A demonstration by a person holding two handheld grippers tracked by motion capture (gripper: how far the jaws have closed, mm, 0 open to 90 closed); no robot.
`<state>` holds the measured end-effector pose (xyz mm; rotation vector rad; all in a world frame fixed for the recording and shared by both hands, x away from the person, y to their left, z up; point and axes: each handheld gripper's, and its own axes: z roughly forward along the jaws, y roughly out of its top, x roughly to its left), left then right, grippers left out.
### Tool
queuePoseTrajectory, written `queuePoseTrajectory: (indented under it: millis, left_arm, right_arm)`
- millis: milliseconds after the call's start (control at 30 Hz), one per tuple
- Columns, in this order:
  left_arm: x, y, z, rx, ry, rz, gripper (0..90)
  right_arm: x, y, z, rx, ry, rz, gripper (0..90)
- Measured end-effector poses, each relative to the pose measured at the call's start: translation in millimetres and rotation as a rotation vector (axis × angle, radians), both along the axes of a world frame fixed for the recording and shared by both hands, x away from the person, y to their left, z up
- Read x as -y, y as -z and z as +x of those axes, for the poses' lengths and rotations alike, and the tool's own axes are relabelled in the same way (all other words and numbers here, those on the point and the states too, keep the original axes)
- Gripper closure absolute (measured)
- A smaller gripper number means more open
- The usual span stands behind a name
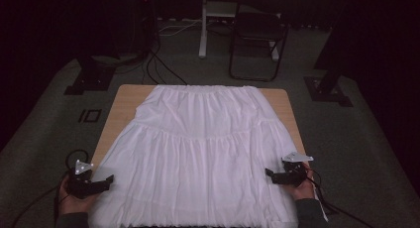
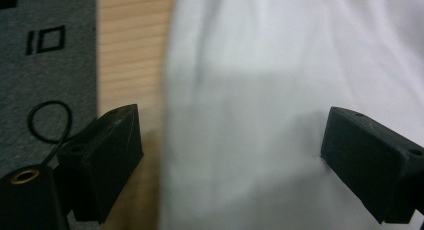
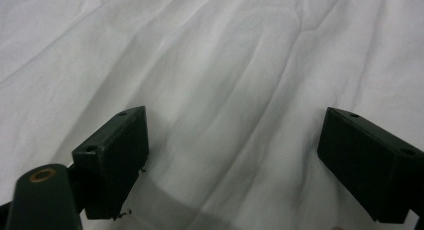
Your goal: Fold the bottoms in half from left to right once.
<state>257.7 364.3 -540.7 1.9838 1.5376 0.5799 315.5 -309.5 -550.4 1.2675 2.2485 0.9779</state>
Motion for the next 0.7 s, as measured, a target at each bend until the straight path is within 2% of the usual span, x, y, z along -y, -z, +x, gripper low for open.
queuePoseTrajectory:
  millis: [133, 200, 267, 433, 533, 600, 700]
  left_arm:
    - [1.3, 0.0, -5.3, 0.001, 0.019, 0.003, 9.8]
    - [1.9, -0.8, -6.9, 0.005, 0.013, 0.000, 13.0]
    - [4.0, -3.1, -8.9, 0.008, 0.017, -0.001, 21.0]
    - [7.6, -6.1, -9.7, 0.021, 0.057, -0.023, 64.7]
    - [10.4, -6.3, -8.8, 0.017, 0.084, -0.039, 80.5]
    - [13.1, -6.9, -8.5, 0.017, 0.094, -0.019, 84.8]
    - [20.8, -8.2, -7.1, 0.025, 0.098, 0.050, 86.5]
  right_arm:
    - [-0.1, 0.0, 0.0, 0.000, 0.000, 0.000, 12.3]
    - [-0.1, 0.0, 0.0, 0.000, 0.000, 0.000, 12.4]
    - [-0.1, 0.0, 0.0, 0.000, 0.000, 0.000, 12.4]
    - [-0.1, 0.0, 0.0, 0.000, 0.000, 0.000, 12.4]
    - [-0.1, 0.0, 0.0, 0.000, 0.000, 0.000, 12.4]
    - [-0.1, 0.0, 0.0, 0.000, 0.000, 0.000, 12.4]
    - [-0.1, 0.0, 0.0, 0.000, 0.002, 0.001, 12.4]
